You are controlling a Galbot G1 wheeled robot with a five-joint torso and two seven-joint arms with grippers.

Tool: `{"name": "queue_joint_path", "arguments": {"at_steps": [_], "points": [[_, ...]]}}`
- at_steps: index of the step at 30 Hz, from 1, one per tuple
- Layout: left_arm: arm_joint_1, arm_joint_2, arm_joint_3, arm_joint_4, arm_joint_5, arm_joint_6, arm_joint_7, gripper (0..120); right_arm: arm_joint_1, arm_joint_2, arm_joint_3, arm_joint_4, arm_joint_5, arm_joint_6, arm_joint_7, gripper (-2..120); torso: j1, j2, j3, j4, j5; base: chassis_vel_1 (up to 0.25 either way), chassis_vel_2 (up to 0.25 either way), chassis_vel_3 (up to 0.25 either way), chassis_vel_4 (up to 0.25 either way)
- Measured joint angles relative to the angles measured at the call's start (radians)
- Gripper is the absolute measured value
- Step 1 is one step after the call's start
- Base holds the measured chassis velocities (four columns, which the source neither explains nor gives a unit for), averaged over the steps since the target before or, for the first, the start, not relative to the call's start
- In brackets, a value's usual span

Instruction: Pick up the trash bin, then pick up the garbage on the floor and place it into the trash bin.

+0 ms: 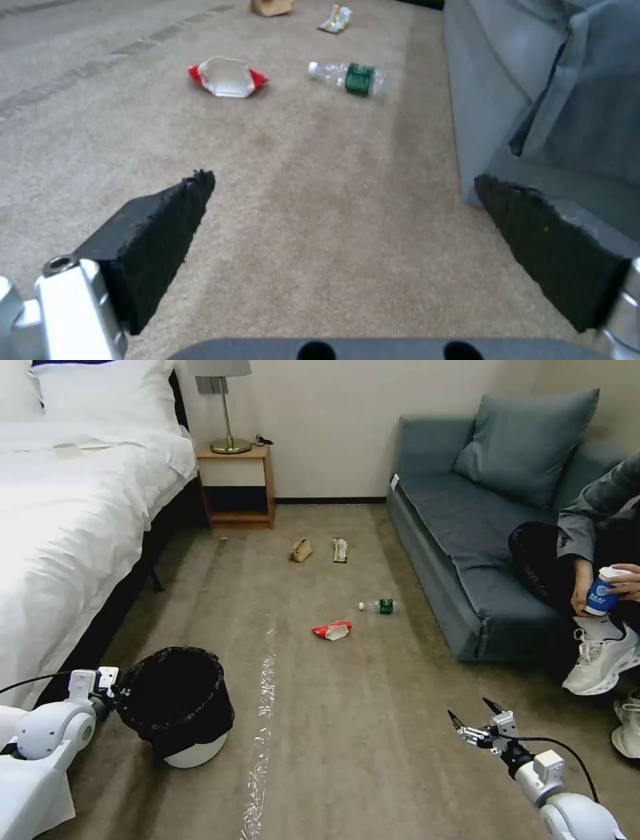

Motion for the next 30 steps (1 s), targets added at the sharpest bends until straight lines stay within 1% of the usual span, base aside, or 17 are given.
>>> {"name": "queue_joint_path", "arguments": {"at_steps": [2,4,7,9,15,16,17,18,20,21,23,24,25,27,28,30], "points": [[0.001,0.0,-0.001,0.001,0.015,-0.008,0.003,11,0.0,0.001,0.001,-0.001,0.001,0.0,0.0,100,0.0,0.0,0.0,-0.0001,0.0,0.0,0.0,0.0,0.0],[0.003,0.007,-0.002,0.001,0.05,-0.029,0.007,11,-0.001,0.001,0.009,-0.003,0.005,0.0,0.0,100,0.0,0.0,0.0,0.0001,0.0,0.0,0.0,0.0,0.0],[0.003,0.008,-0.002,0.0,0.056,-0.035,0.007,11,-0.002,0.001,0.011,-0.003,0.006,0.001,0.0,100,0.0,0.0,0.0,0.0001,0.0002,0.0,0.0,0.0,0.0],[0.0,0.013,-0.002,-0.01,0.066,-0.051,0.007,11,-0.002,0.002,0.018,-0.004,0.012,0.001,0.0,100,0.0,0.0,0.0,0.0,0.0004,0.0,0.0,0.0,0.0],[0.0,0.019,-0.001,-0.031,0.068,-0.057,0.007,11,0.002,0.005,0.024,-0.007,0.034,0.001,0.001,100,0.0,0.0,0.0,0.0002,0.0005,0.0,0.0,0.0,0.0],[0.002,0.023,0.0,-0.046,0.066,-0.055,0.001,11,0.003,0.006,0.028,-0.007,0.052,-0.005,0.003,100,0.0,0.0,0.0,0.0002,0.0005,0.0,0.0,0.0,0.0],[0.007,0.035,0.003,-0.074,0.065,-0.04,-0.017,10,0.003,0.004,0.035,-0.002,0.077,-0.022,0.01,100,0.0,0.0,0.0,0.0001,0.0005,0.0,0.0,0.0,0.0],[0.007,0.035,0.003,-0.074,0.065,-0.04,-0.017,10,0.003,0.004,0.035,-0.002,0.077,-0.022,0.01,100,0.0,0.0,0.0,0.0001,0.0005,0.0,0.0,0.0,0.0],[0.017,0.069,0.016,-0.149,0.072,-0.004,-0.052,8,0.002,-0.003,0.046,0.017,0.113,-0.048,0.024,100,0.0,0.0,0.0,0.0002,0.0004,0.0,0.0,0.0,0.0],[0.017,0.069,0.016,-0.149,0.072,-0.004,-0.052,8,0.002,-0.003,0.046,0.017,0.113,-0.048,0.024,100,0.0,0.0,0.0,0.0002,0.0004,0.0,0.0,0.0,0.0],[0.015,0.096,0.022,-0.198,0.081,0.02,-0.077,5,0.003,-0.007,0.054,0.027,0.127,-0.058,0.032,100,0.0,0.0,0.0,0.0002,0.0006,0.0,0.0,0.0,0.0],[0.015,0.096,0.022,-0.198,0.081,0.02,-0.077,5,0.003,-0.007,0.054,0.027,0.127,-0.058,0.032,100,0.0,0.0,0.0,0.0002,0.0006,0.0,0.0,0.0,0.0],[0.006,0.113,0.023,-0.219,0.084,0.034,-0.095,5,0.005,-0.01,0.058,0.034,0.134,-0.062,0.036,100,0.0,0.0,0.0,0.0003,0.0007,0.0,0.0,0.0,0.0],[0.002,0.133,0.016,-0.233,0.081,0.038,-0.098,5,0.007,-0.012,0.063,0.047,0.145,-0.071,0.038,100,0.0,0.0,0.0,0.0003,0.001,0.0,0.0,0.0,0.0],[0.002,0.133,0.016,-0.233,0.081,0.038,-0.098,5,0.007,-0.012,0.063,0.047,0.145,-0.071,0.038,100,0.0,0.0,0.0,0.0003,0.001,0.0,0.0,0.0,0.0],[0.011,0.148,-0.007,-0.248,0.067,0.037,-0.096,5,0.008,-0.013,0.067,0.056,0.156,-0.079,0.038,100,0.0,0.0,0.0,0.0002,0.0004,0.0,0.0,0.0,0.0]]}}
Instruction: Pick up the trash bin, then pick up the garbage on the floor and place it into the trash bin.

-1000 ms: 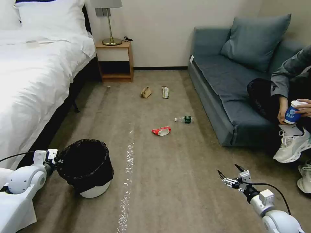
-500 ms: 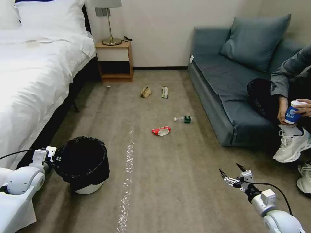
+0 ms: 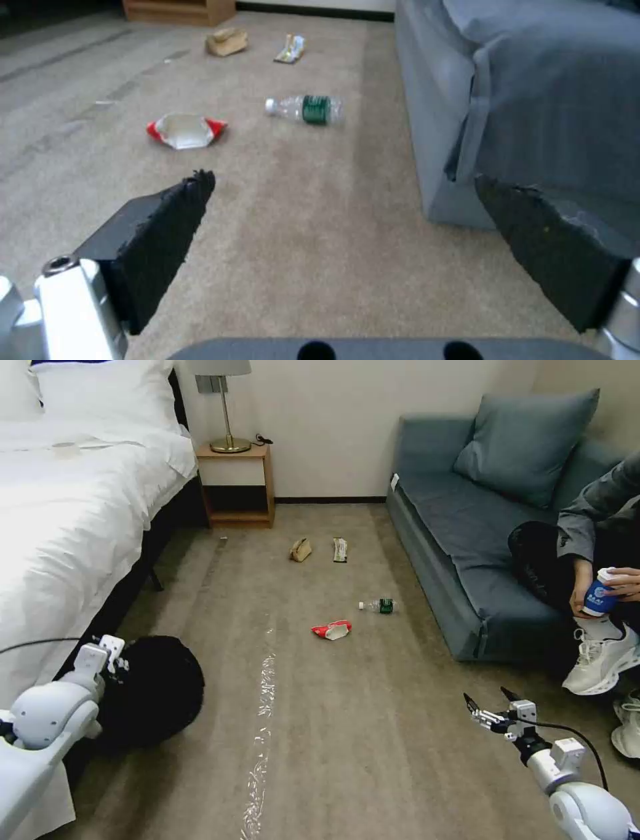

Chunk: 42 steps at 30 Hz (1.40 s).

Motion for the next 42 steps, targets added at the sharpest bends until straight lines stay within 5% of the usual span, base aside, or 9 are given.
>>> {"name": "queue_joint_path", "arguments": {"at_steps": [13,42], "points": [[0.021,0.005,-0.056,-0.045,-0.025,-0.012,0.008,5,0.011,0.007,-0.012,0.017,0.016,-0.015,-0.004,100,0.0,0.0,0.0,0.0,0.0002,0.0,0.0,0.0,0.0],[-0.008,0.0,-0.066,-0.043,-0.037,-0.026,0.009,5,0.022,0.007,-0.021,-0.004,0.021,-0.009,-0.033,100,0.0,0.0,0.0,0.0,0.0002,0.0,0.0,0.0,0.0]]}}
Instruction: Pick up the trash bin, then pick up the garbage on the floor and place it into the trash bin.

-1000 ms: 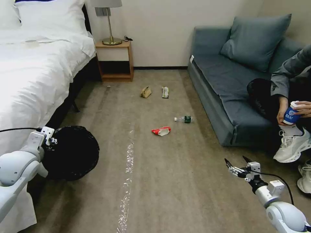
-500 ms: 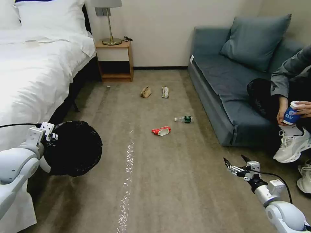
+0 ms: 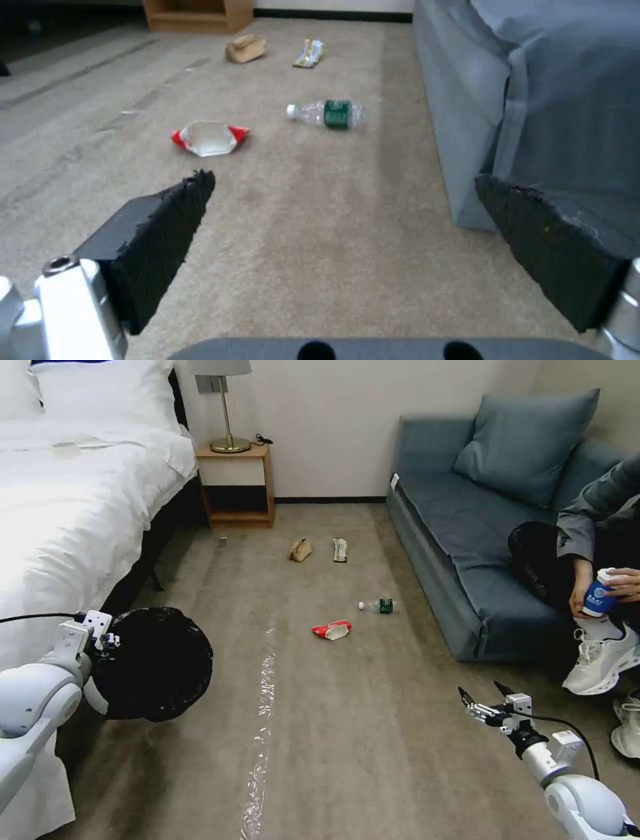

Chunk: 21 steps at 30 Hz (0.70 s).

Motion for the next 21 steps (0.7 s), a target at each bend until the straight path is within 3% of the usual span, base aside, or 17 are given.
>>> {"name": "queue_joint_path", "arguments": {"at_steps": [14,21], "points": [[0.011,-0.003,-0.018,-0.002,-0.002,-0.008,0.001,5,-0.005,0.002,-0.001,0.002,-0.003,-0.003,-0.013,100,0.0,0.0,0.0,0.0001,0.0,0.0,0.0,0.0,0.0],[0.013,-0.01,-0.016,-0.001,0.0,-0.011,0.003,5,-0.008,0.001,0.002,-0.003,-0.003,-0.003,-0.026,100,0.0,0.0,0.0,-0.0001,-0.0001,-0.076,0.071,0.064,-0.072]]}}
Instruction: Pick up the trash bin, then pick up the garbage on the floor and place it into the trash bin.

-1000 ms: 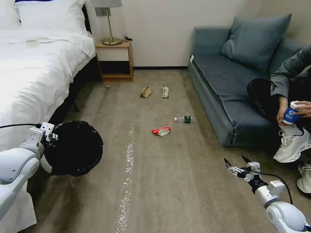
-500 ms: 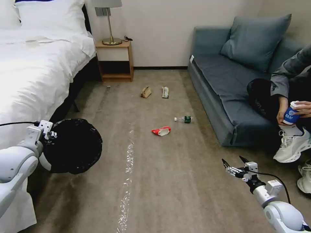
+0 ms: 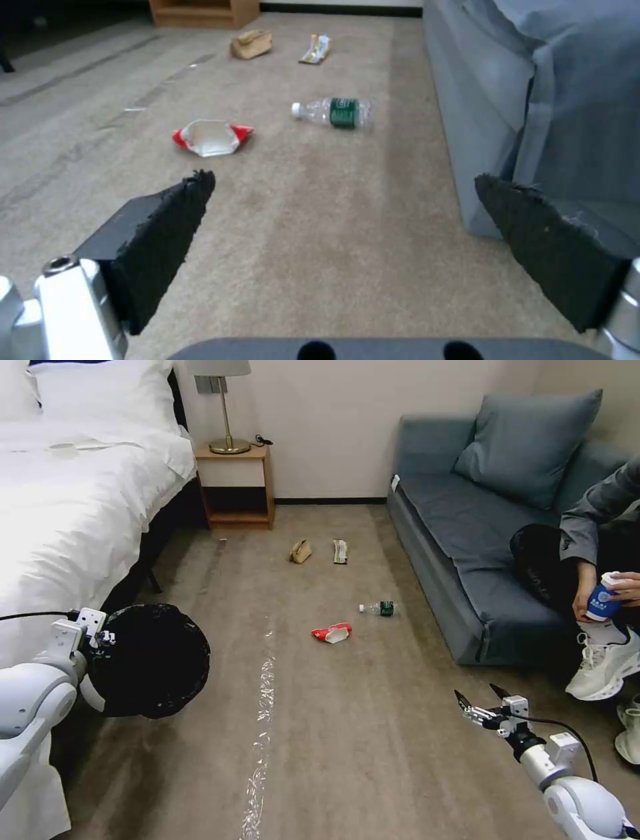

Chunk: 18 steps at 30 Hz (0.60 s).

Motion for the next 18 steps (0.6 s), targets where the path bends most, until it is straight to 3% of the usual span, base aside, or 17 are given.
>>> {"name": "queue_joint_path", "arguments": {"at_steps": [18], "points": [[-0.009,0.004,0.0,0.015,0.001,-0.008,0.01,5,0.017,0.002,-0.017,-0.024,0.0,0.006,-0.009,100,0.0,0.0,0.0,0.0001,0.0,-0.063,0.064,0.068,-0.061]]}}
